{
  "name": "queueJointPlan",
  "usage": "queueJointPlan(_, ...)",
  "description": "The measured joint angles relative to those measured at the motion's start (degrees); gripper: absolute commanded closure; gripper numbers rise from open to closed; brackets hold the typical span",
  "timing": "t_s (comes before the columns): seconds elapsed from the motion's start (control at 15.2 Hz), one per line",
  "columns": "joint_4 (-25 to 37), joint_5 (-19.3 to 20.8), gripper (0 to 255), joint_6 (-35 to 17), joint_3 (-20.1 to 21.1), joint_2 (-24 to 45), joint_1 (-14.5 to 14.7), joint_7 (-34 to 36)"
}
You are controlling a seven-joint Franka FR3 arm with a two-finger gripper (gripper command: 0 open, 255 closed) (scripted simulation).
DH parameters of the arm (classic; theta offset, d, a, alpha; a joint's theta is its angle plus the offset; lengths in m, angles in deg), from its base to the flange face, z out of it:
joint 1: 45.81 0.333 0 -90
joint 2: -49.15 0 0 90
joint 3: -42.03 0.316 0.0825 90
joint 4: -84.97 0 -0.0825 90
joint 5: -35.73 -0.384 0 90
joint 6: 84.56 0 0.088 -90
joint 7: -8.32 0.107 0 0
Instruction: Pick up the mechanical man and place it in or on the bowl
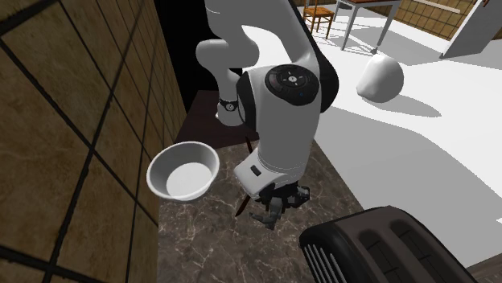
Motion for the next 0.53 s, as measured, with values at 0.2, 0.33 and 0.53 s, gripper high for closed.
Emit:
queueJointPlan(0.2,0.9,-0.3,255,1.7,0.1,-0.8,-0.1,-0.2)
queueJointPlan(0.33,1.5,-0.5,255,3.0,0.1,-1.5,-0.2,-0.3)
queueJointPlan(0.53,2.7,-0.7,255,4.9,0.2,-2.3,-0.2,-0.3)
